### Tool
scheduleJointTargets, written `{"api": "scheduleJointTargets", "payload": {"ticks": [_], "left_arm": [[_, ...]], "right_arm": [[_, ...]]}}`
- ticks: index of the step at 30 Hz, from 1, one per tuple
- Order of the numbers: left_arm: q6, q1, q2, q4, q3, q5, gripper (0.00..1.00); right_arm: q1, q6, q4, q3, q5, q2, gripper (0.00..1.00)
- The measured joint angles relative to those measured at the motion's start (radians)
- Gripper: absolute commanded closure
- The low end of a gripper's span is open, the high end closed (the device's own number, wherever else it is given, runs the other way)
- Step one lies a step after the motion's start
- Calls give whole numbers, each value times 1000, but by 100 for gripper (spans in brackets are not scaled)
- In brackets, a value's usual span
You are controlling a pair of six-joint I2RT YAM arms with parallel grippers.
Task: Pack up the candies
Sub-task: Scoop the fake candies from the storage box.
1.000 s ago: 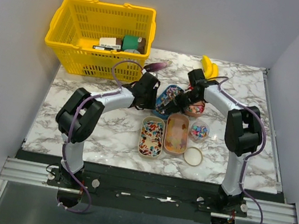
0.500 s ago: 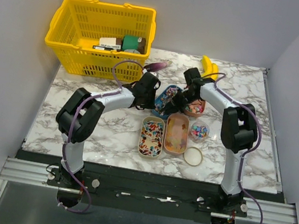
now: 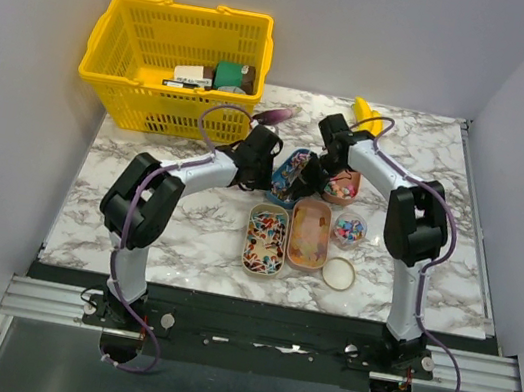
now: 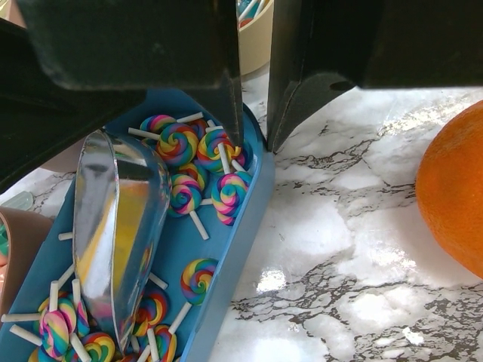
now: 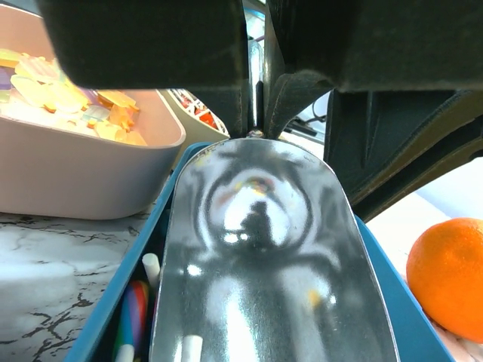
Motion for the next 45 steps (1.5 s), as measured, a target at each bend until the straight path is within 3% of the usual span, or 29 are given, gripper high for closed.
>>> {"api": "scheduleJointTargets", "payload": {"ticks": [8,15,24,31,45], "left_arm": [[-11,3,14,-33,26,6,85],[-13,3,17,-42,34,6,81],[-14,5,17,-37,34,5,79],[-15,8,34,0,44,5,82],[-40,6,52,-3,67,14,85]], "right_arm": [[2,6,8,-6,0,0,100],[-28,112,134,-103,-133,-21,99],[-72,180,141,-90,-240,-13,99],[-92,97,30,28,-189,31,99],[-85,-57,73,-20,-150,34,99]]}}
